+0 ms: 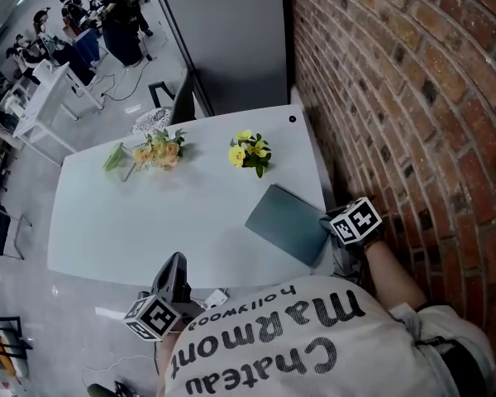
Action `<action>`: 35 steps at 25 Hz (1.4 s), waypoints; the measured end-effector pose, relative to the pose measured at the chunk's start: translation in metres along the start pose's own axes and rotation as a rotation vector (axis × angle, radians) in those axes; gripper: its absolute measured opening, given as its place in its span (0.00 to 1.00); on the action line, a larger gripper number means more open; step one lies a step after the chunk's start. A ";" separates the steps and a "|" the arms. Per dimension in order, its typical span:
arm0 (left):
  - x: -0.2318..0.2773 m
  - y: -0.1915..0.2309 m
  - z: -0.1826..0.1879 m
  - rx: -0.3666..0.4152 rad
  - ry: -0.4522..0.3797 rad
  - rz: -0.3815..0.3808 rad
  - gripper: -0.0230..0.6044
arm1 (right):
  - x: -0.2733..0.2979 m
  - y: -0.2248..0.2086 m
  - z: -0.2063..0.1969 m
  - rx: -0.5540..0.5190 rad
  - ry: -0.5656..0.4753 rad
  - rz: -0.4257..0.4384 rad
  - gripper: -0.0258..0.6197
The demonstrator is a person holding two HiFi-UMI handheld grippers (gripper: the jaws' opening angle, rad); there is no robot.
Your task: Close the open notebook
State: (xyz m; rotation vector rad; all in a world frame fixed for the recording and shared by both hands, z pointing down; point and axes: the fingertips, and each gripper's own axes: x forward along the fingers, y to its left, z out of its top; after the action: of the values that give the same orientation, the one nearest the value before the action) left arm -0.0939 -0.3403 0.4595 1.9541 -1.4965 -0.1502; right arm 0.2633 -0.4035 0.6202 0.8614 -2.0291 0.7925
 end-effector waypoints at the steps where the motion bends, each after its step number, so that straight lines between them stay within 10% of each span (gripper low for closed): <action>1: 0.001 0.000 -0.001 0.000 0.004 -0.001 0.04 | 0.000 -0.001 0.000 0.009 0.003 0.004 0.18; 17: -0.019 0.010 0.006 0.000 -0.022 -0.007 0.04 | 0.008 0.002 0.001 -0.104 0.210 -0.186 0.20; 35: -0.152 0.058 0.046 0.004 -0.100 0.066 0.04 | -0.042 0.029 0.025 0.089 -0.127 -0.579 0.30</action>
State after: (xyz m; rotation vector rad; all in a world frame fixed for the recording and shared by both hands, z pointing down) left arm -0.2145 -0.2316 0.4119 1.9230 -1.6241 -0.2186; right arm 0.2502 -0.3934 0.5658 1.4900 -1.7146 0.5078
